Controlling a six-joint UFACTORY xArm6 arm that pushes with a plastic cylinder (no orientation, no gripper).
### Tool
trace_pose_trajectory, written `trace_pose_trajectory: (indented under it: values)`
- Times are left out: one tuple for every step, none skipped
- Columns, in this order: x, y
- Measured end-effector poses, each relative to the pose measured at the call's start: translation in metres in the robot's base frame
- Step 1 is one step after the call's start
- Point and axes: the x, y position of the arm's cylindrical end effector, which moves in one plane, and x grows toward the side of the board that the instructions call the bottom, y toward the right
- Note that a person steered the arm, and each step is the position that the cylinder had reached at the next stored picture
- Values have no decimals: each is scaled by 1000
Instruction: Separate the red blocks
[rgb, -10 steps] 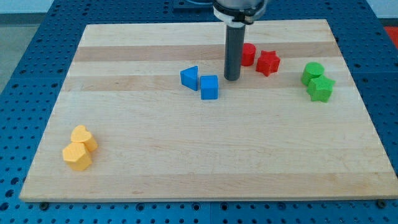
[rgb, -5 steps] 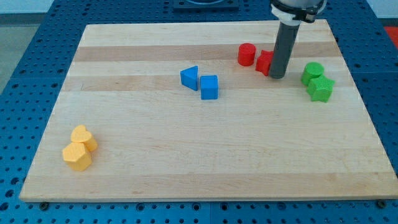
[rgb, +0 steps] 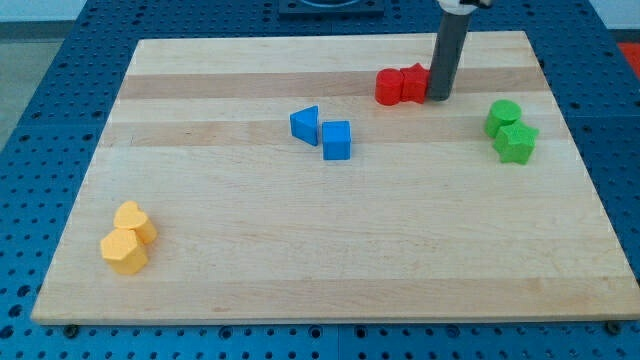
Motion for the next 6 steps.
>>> trace_pose_trajectory:
  values:
    - [-1, -19]
    - [-8, -38]
    - [-18, -56]
    - [-27, -75]
    - [-34, -93]
    - [-36, -113]
